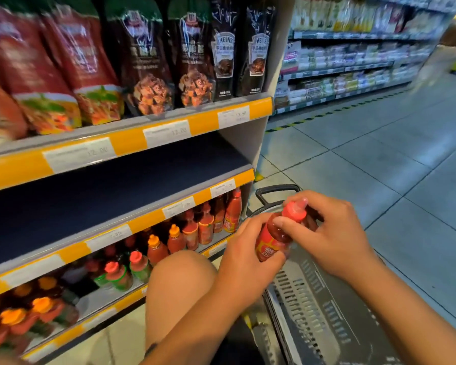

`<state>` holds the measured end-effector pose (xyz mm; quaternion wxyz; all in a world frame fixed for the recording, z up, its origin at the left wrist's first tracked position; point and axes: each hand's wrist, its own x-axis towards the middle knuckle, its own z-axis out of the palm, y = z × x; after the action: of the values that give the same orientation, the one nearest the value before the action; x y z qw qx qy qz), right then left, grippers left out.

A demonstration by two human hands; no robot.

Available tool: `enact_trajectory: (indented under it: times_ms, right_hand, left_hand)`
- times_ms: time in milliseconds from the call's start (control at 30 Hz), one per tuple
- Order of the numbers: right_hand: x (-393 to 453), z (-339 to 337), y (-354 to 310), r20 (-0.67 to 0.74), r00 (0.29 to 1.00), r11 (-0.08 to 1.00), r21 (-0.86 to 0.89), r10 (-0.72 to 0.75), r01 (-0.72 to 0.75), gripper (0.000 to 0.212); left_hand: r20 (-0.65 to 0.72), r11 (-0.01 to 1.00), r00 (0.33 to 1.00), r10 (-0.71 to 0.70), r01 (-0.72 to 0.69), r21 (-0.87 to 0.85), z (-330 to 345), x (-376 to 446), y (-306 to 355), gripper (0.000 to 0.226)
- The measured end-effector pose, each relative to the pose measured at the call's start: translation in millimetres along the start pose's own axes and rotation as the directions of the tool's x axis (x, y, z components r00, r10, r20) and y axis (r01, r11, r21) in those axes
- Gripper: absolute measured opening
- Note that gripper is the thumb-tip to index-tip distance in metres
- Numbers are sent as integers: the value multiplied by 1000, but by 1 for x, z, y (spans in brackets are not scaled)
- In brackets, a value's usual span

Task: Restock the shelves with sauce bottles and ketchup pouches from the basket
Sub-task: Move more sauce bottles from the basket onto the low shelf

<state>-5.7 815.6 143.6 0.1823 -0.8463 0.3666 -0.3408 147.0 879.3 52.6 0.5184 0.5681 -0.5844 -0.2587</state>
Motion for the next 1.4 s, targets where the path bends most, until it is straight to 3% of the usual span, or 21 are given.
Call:
enact_trajectory:
  times_ms: [200, 400, 733, 900, 1100, 1200, 1400]
  right_hand:
    - [23, 47, -68, 73, 984, 976, 161, -160, 147, 16]
    - [38, 100, -141, 109, 957, 934, 275, -267, 229, 15]
    - [41, 203, -239, 357, 818, 806, 556, -451, 202, 23]
    - [39, 266, -252, 439, 775, 853, 464, -455, 238, 25]
    - [40, 352, -257, 633, 588, 860, 305, -504, 409, 39]
    - [46, 390, -263, 728, 489, 846, 239, -480, 476, 57]
    - [65, 448, -278, 826, 380, 766, 93, -415, 636, 79]
  left_hand:
    - [-212, 996, 976, -42, 59, 71, -85, -32, 8, 55]
    - [-331, 994, 941, -73, 97, 58, -163, -78, 15, 49]
    - [-689, 946, 725, -7, 228, 231, -289, -188, 9, 44]
    - [-811, 907, 586, 14, 333, 256, -338, -246, -3, 48]
    - [-908, 933, 404, -110, 356, 45, -348, -292, -39, 54]
    - [-909, 913, 368, -193, 408, -29, -340, -311, -65, 54]
    - [-888, 826, 313, -336, 550, -119, -327, -337, -122, 54]
